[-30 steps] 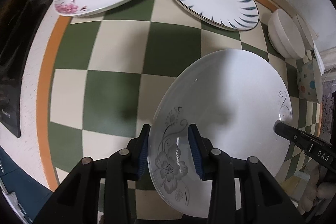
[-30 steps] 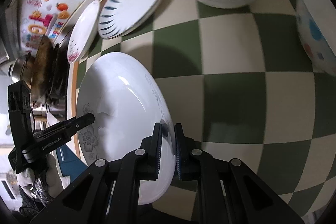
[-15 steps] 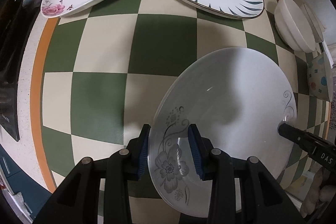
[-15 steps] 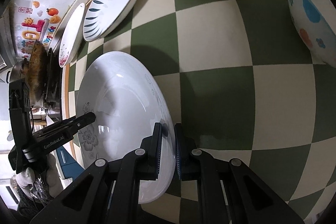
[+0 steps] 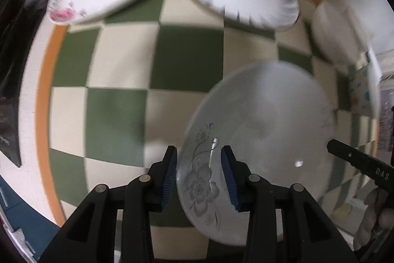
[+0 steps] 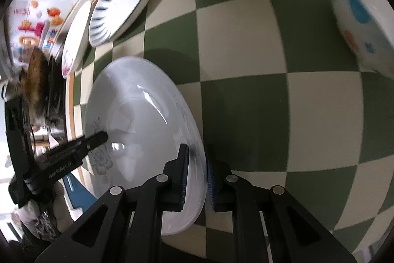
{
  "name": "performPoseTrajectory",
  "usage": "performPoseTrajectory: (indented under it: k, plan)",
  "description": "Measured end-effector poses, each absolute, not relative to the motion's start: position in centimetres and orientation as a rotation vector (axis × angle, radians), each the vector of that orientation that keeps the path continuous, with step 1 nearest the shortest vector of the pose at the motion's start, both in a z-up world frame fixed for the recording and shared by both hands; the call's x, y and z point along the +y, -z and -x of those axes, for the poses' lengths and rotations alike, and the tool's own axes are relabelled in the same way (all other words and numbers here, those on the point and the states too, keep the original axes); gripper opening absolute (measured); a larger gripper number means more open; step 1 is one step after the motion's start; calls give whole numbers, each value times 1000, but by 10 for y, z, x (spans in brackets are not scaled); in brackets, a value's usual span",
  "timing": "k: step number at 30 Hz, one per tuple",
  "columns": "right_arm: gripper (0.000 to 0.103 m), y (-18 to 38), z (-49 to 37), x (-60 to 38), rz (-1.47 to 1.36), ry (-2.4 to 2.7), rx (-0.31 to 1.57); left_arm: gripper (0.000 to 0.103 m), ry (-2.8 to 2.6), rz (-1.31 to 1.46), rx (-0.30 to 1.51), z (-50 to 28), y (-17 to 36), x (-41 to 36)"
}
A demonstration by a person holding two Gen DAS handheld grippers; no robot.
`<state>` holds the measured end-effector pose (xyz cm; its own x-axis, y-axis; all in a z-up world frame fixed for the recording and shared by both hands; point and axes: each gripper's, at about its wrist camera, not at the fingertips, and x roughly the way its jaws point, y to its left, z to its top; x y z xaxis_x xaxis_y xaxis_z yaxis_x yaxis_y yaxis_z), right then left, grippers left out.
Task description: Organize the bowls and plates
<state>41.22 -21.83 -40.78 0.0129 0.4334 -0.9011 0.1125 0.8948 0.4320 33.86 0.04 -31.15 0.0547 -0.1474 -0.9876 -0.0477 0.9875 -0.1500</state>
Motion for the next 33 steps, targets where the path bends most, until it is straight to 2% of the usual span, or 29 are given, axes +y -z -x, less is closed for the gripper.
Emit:
performPoseTrajectory:
  k: [3, 5, 8, 16, 22, 27, 31, 33]
  plan:
    - [27, 371, -416, -218, -451, -233, 1488, 37, 39, 212, 1419, -349, 270, 31]
    - [40, 344, -426, -203, -459, -253, 1435, 42, -4, 265, 1367, -362, 253, 57]
    - [47, 317, -459, -157, -417, -354, 1372, 44, -93, 320, 1309, -380, 254, 96]
    - [47, 320, -591, -18, -183, -553, 1314, 44, -280, 443, 1322, -432, 295, 183]
    - [47, 355, -673, 51, -57, -590, 1361, 44, -316, 506, 1357, -452, 322, 207]
    - [47, 386, -704, 74, -2, -591, 1395, 44, -307, 521, 1385, -466, 344, 212]
    - [39, 407, -719, 86, -17, -595, 1431, 43, -313, 537, 1386, -471, 353, 220]
    - [32, 415, -722, 92, -15, -604, 1445, 33, -312, 542, 1375, -472, 354, 224]
